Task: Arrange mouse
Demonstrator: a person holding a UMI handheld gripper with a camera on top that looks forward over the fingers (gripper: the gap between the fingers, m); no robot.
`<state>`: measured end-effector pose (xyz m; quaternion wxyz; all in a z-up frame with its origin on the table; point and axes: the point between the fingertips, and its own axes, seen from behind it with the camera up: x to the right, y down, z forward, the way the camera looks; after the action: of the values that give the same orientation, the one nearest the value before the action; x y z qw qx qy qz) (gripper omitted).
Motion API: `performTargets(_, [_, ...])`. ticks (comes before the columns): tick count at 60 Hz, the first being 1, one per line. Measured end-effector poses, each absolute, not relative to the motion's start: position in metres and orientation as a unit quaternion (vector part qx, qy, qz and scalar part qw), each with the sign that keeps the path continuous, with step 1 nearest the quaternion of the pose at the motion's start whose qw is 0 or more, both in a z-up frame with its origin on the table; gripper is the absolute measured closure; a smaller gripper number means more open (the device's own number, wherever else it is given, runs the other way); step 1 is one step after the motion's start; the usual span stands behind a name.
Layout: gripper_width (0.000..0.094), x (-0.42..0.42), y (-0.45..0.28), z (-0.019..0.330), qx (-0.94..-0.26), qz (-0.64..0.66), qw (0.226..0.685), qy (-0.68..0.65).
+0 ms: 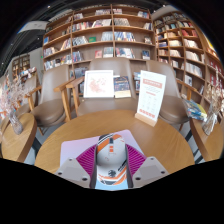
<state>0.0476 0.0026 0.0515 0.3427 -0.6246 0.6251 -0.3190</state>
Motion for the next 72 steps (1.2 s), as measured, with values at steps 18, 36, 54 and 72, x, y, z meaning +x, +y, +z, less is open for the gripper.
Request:
performTargets(18, [0.0497, 0.053, 0.033, -0.008, -0.627, -0.280, 0.323, 0.651])
performTargets(36, [0.0103, 0.043, 0.030, 0.013, -0.625, -0.303, 0.333, 0.638])
performTargets(54, [0.0078, -0.073, 0.008, 0.116, -0.620, -0.368, 0.352, 0.597])
performTargets(72, [0.0079, -0.200, -0.018, 0.140, -0.625, -0.386, 0.345, 0.584])
